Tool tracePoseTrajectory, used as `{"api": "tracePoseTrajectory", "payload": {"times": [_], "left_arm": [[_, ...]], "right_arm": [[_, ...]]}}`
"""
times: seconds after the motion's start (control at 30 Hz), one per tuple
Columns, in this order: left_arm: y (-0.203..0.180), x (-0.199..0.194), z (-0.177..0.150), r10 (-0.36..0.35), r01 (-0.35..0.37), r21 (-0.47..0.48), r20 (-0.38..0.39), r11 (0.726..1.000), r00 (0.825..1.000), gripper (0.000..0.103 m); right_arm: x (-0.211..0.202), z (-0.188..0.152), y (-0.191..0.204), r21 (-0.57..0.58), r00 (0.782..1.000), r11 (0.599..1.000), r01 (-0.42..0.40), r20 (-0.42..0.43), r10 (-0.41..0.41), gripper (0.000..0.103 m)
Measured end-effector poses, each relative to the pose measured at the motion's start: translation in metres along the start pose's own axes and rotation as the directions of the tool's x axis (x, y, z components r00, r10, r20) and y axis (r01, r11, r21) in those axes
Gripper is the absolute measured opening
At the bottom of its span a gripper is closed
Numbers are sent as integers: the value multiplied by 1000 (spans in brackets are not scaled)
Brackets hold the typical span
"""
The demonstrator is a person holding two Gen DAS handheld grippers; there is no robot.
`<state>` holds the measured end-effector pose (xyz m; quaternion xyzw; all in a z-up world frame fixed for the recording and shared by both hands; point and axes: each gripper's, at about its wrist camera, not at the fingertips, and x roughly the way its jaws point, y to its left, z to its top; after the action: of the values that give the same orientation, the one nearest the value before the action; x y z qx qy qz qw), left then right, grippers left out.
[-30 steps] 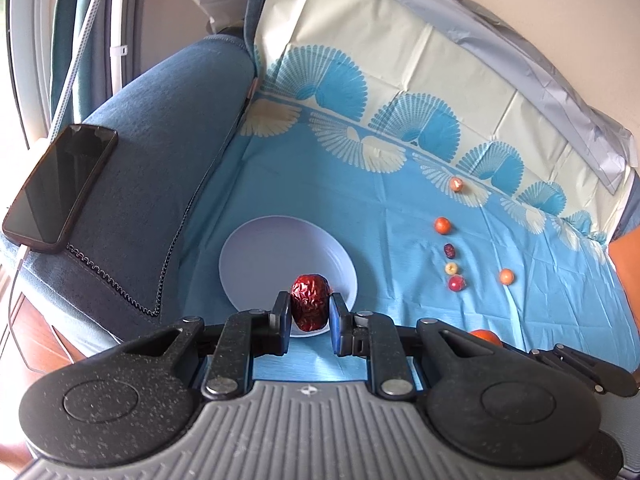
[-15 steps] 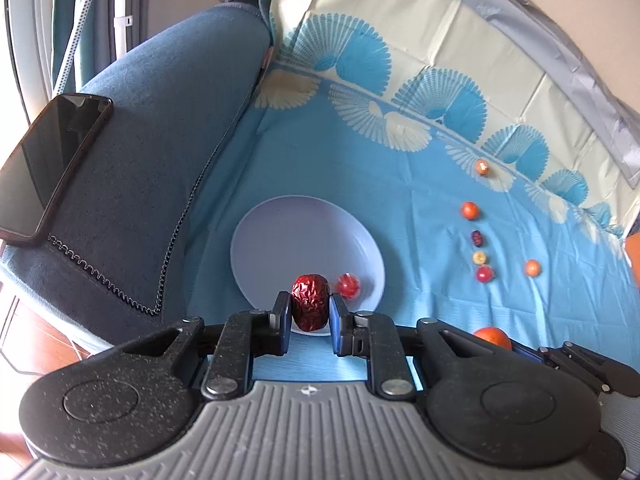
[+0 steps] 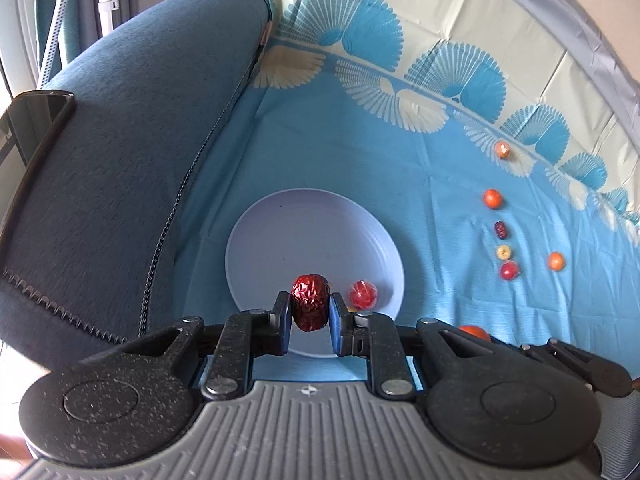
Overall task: Organize fruits
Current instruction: 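Carry the date with the left gripper while the right carries the mandarin to the plate, then open the left gripper over the plate while the right gripper releases the mandarin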
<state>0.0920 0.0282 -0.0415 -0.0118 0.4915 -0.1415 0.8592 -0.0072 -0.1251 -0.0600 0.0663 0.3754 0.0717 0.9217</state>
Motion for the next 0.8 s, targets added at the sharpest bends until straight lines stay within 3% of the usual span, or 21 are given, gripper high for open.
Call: {"api": "tracePoseTrajectory", "payload": {"times": [0.33, 0.7, 0.73, 0.77, 0.8], "left_arm": [[-2, 70, 21, 83, -80, 37, -114, 996, 990, 21], [-2, 109, 28, 155, -141, 99, -141, 985, 978, 22], [-2, 110, 29, 157, -143, 101, -142, 985, 977, 26], [-1, 110, 30, 156, -143, 100, -144, 985, 977, 47], [0, 109, 31, 161, -149, 93, -140, 984, 977, 77]], "right_arm": [[62, 23, -15, -18, 999, 999, 30, -22, -31, 37], [109, 33, -14, -48, 997, 999, 3, -72, -6, 37], [112, 34, -14, -53, 997, 999, 5, -70, -9, 38], [115, 36, -13, -61, 998, 998, 8, -69, -13, 38], [118, 38, -13, -73, 998, 997, 14, -67, -19, 39]]}}
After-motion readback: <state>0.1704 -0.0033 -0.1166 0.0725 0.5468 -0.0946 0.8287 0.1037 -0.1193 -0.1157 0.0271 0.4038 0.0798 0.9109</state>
